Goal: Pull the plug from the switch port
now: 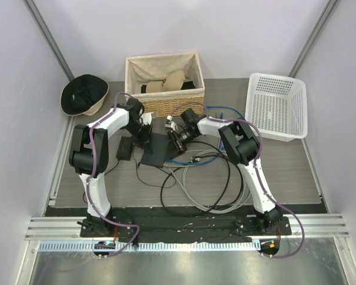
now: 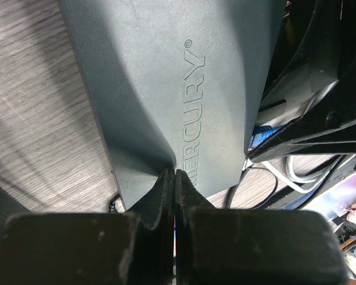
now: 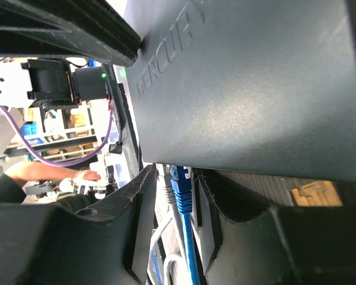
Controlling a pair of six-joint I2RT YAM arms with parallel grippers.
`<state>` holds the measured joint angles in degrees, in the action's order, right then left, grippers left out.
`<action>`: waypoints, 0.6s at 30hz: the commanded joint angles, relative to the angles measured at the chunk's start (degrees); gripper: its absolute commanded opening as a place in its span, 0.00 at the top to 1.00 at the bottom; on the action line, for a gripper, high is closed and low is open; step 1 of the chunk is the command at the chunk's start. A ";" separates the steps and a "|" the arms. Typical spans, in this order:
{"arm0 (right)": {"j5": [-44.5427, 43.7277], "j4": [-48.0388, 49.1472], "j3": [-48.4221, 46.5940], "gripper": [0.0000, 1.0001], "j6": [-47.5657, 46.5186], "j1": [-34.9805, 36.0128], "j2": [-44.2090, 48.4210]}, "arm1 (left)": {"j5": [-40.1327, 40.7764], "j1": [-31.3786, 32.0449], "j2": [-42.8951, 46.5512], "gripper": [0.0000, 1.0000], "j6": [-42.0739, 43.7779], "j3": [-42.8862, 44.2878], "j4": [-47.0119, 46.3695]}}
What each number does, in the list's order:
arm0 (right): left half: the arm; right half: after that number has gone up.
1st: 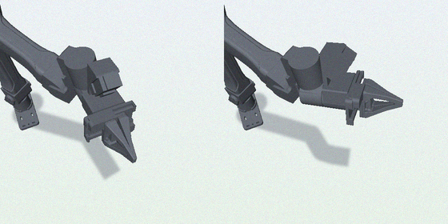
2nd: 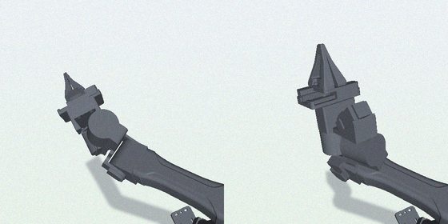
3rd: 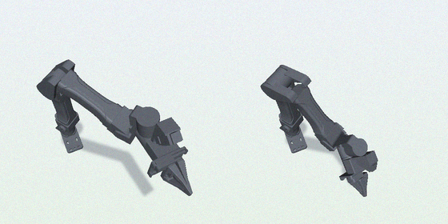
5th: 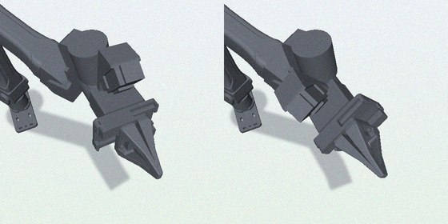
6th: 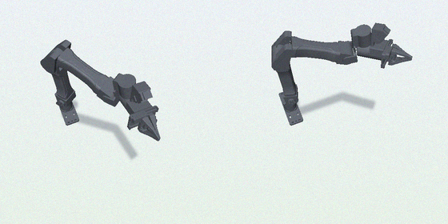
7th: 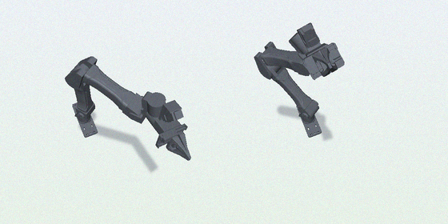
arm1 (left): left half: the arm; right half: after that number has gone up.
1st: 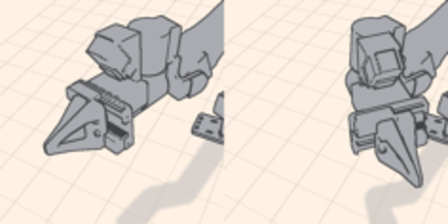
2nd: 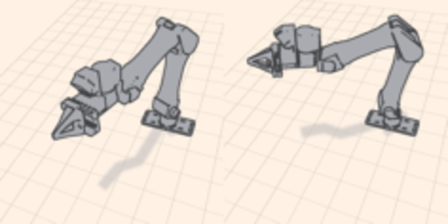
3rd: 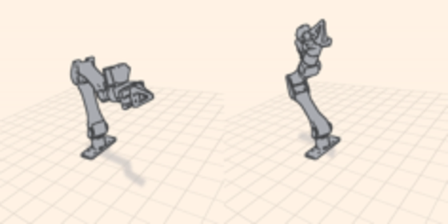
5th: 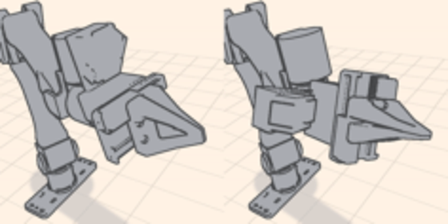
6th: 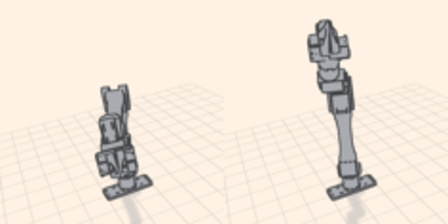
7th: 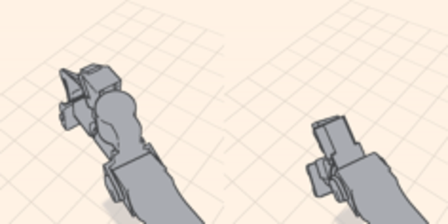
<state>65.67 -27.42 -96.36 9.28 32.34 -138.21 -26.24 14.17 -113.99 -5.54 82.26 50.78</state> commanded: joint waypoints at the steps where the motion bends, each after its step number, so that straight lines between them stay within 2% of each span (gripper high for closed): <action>1: -1.25 -2.11 0.29 0.61 -4.09 0.10 -2.94 | 9.01 0.24 -3.95 1.00 2.90 -3.60 -2.01; 4: -1.15 -1.94 -0.06 0.64 -4.97 0.01 -2.85 | 9.10 0.24 -3.95 1.00 2.99 -3.60 -2.01; 6: -2.03 -1.94 -0.23 0.70 -5.15 0.01 -2.94 | 9.28 0.24 -3.95 1.00 3.08 -3.60 -1.92; 10: -3.96 -1.85 -0.41 0.77 -4.45 -0.17 -3.29 | 9.54 0.24 -3.95 1.00 3.17 -3.60 -1.92; 11: -5.36 -1.76 -0.32 0.84 -3.75 -0.17 -3.29 | 9.63 0.33 -3.95 1.00 3.17 -3.60 -1.92; 14: -15.01 1.04 1.77 0.98 3.09 -0.61 -2.42 | 9.72 0.33 -3.87 1.00 3.26 -3.68 -1.92; 16: -17.59 7.53 6.76 0.98 10.27 -1.48 0.13 | 9.89 0.41 -3.69 1.00 3.26 -3.86 -2.01; 18: -17.33 10.79 8.89 0.98 11.55 -1.66 1.19 | 9.98 0.50 -3.78 1.00 3.34 -4.04 -2.09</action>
<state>62.72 -24.53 -93.36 13.91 31.66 -137.14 -26.06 14.17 -113.86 -5.50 82.06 50.74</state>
